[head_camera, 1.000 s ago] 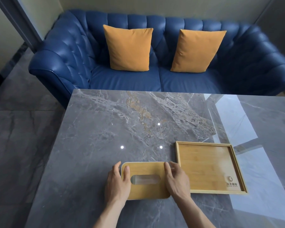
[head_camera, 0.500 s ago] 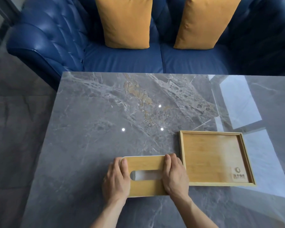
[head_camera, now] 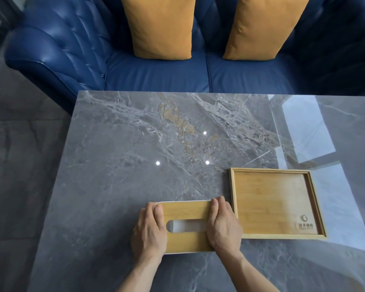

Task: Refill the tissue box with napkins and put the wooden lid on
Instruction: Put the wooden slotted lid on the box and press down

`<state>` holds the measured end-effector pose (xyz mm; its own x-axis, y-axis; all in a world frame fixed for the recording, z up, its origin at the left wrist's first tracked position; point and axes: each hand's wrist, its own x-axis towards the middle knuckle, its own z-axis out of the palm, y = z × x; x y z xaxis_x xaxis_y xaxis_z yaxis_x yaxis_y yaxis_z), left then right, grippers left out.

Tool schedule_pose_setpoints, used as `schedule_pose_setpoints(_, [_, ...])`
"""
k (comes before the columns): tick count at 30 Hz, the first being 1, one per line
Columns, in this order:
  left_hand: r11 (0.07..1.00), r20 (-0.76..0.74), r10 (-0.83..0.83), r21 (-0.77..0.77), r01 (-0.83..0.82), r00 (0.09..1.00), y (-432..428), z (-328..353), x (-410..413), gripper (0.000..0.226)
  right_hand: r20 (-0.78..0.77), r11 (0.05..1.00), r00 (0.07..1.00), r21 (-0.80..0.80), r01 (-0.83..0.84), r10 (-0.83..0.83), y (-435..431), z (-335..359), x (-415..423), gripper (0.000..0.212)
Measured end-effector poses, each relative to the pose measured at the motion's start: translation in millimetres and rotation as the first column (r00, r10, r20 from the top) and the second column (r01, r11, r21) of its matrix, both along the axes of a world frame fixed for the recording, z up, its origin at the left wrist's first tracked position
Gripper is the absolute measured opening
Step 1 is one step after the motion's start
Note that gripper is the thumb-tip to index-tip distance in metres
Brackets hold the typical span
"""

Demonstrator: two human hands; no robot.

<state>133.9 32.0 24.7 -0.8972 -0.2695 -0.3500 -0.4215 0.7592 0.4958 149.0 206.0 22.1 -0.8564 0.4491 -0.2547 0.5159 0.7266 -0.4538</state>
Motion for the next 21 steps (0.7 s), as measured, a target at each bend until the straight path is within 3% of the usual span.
schedule_pose_setpoints(4, [1.0, 0.016, -0.005, 0.001, 0.005, 1.0, -2, 5, 2, 0.047, -0.002, 1.0, 1.0, -0.03, -0.01, 0.01, 1, 6, 2, 0.039])
schedule_pose_setpoints(7, [0.995, -0.049, 0.049, 0.089, -0.044, 0.998, -5, 8, 2, 0.04, -0.09, 0.997, 0.994, 0.063, -0.053, 0.059, 3, 11, 1, 0.037])
schedule_pose_setpoints(10, [0.986, -0.183, -0.155, 0.029, 0.163, 0.971, -5, 7, 3, 0.048, -0.153, 0.958, 0.95, 0.132, -0.254, 0.273, 3, 14, 2, 0.047])
schedule_pose_setpoints(13, [0.916, -0.145, -0.397, -0.113, 0.384, 0.906, -2, 3, 5, 0.053, -0.083, 0.876, 0.878, 0.16, -0.455, 0.471, -3, 8, 7, 0.049])
schedule_pose_setpoints(21, [0.902, -0.133, -0.432, -0.094, 0.422, 0.892, 0, 1, -2, 0.052, 0.003, 0.864, 0.876, 0.166, -0.475, 0.482, -4, 9, -1, 0.049])
